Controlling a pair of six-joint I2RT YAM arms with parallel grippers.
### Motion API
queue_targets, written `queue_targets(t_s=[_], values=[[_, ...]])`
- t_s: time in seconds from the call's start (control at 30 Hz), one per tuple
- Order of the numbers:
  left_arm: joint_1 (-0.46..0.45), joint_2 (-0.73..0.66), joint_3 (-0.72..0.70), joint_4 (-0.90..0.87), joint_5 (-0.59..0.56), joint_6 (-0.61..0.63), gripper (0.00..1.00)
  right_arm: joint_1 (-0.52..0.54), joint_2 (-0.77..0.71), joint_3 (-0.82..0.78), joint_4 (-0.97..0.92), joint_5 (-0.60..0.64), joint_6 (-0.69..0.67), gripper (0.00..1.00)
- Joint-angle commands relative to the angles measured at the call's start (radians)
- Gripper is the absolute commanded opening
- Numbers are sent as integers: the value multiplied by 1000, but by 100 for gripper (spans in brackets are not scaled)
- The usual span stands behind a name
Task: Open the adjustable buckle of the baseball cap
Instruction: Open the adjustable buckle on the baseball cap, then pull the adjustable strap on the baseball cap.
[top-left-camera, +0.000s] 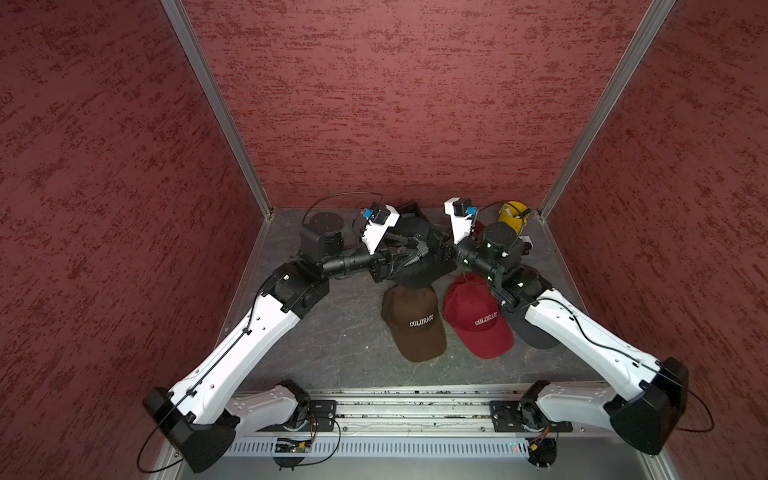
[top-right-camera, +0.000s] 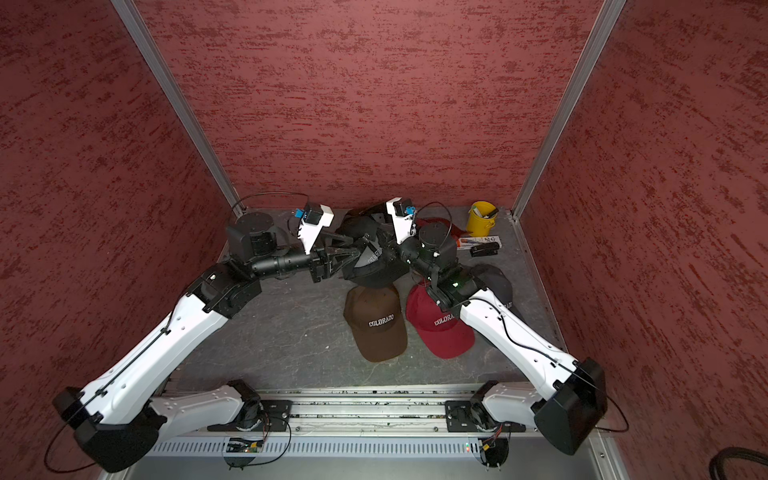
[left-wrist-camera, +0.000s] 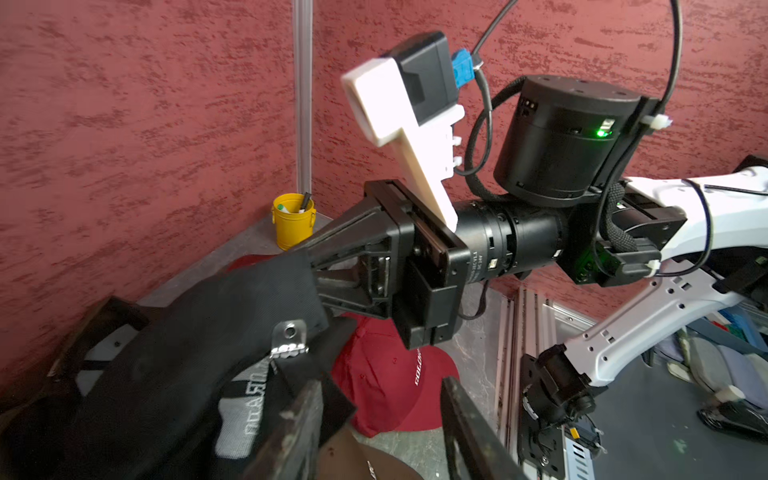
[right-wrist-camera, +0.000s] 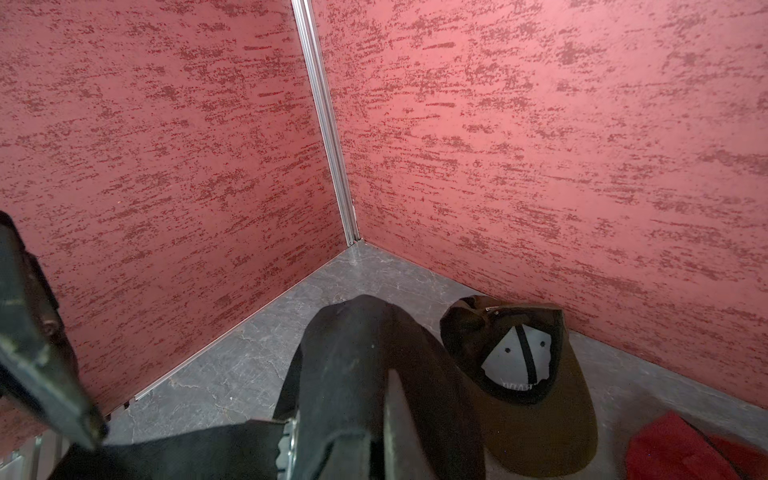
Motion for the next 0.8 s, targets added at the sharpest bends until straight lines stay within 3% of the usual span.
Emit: queue_targets(t_s=[0.0, 0.3, 0.77], values=[[60, -55, -54, 104, -12, -66, 49, -3, -7, 38, 37, -4, 12, 0], [70, -59, -159, 161, 1, -78, 50, -3, 3, 72, 24, -24, 0, 0], [-43, 66, -164, 274, -96, 24, 59, -3, 0, 83, 27, -61, -6, 0]])
